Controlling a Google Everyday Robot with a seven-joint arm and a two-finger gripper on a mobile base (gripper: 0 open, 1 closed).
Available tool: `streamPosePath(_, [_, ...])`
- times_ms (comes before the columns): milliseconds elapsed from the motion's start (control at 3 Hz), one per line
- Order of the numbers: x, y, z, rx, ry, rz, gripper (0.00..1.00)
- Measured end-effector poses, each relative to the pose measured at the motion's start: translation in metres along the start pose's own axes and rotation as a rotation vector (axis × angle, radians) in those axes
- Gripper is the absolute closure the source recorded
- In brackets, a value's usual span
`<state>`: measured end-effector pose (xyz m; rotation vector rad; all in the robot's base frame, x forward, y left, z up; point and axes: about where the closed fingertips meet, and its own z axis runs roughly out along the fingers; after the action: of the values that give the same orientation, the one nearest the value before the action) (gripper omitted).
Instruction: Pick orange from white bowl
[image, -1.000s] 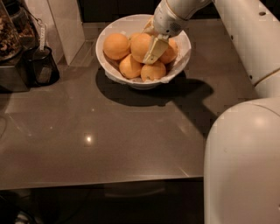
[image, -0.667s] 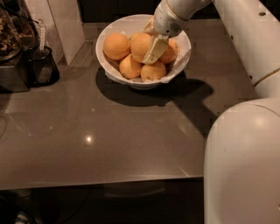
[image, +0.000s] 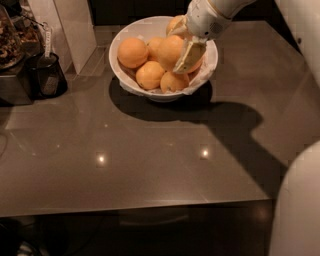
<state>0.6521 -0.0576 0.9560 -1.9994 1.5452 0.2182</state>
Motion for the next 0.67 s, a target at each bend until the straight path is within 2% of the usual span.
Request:
streamPosePath(333, [0.004,0.036,-0.010,-0.010,-0.084,0.020,1.00])
streamPosePath(667, [0.007,0.077,-0.024,-0.002,-0.188,0.078,1.00])
